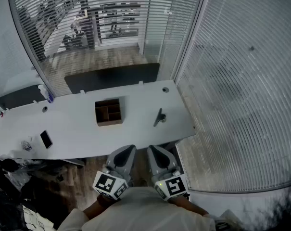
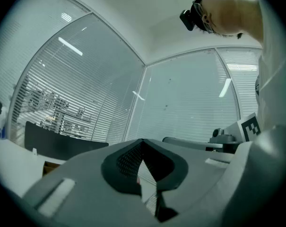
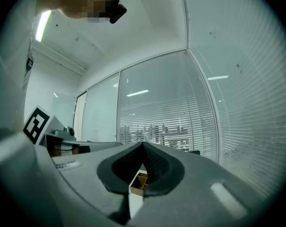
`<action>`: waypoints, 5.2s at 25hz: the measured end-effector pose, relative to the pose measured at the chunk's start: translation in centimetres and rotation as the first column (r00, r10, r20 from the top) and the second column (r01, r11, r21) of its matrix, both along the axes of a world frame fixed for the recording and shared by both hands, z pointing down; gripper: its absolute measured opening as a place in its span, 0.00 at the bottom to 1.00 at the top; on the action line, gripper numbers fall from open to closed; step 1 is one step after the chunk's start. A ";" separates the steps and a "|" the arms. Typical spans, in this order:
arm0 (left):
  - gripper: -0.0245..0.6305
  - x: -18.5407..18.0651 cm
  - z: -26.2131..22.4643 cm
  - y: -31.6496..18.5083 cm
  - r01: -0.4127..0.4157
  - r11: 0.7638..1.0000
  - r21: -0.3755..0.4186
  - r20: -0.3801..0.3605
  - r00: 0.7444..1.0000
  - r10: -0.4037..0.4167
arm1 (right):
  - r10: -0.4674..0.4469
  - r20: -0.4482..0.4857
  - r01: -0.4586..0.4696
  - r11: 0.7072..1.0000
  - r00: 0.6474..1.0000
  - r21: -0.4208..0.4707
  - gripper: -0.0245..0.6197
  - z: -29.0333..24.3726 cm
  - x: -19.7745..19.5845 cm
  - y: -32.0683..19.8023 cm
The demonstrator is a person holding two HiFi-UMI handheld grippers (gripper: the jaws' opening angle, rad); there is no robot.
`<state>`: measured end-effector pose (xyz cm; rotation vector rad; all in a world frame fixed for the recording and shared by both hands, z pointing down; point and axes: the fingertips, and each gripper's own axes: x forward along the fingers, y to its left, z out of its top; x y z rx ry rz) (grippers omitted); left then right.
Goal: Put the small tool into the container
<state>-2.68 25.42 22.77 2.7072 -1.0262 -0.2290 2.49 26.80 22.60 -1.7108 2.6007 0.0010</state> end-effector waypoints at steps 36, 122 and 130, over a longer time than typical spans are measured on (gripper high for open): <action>0.04 8.9 0.8 2.7 -0.025 1.000 0.001 0.026 0.999 0.025 | 0.011 0.001 -0.011 1.000 1.000 0.024 0.04 -0.2 8.6 2.7; 0.04 -1.8 3.1 -27.1 0.042 0.999 -0.010 0.022 0.999 -0.042 | -0.001 0.008 0.000 0.999 1.000 0.033 0.04 1.2 -0.8 -27.0; 0.04 0.2 3.9 -26.8 0.056 0.998 0.007 0.062 0.996 -0.057 | -0.011 0.014 0.011 0.999 1.000 0.037 0.04 0.5 1.2 -26.9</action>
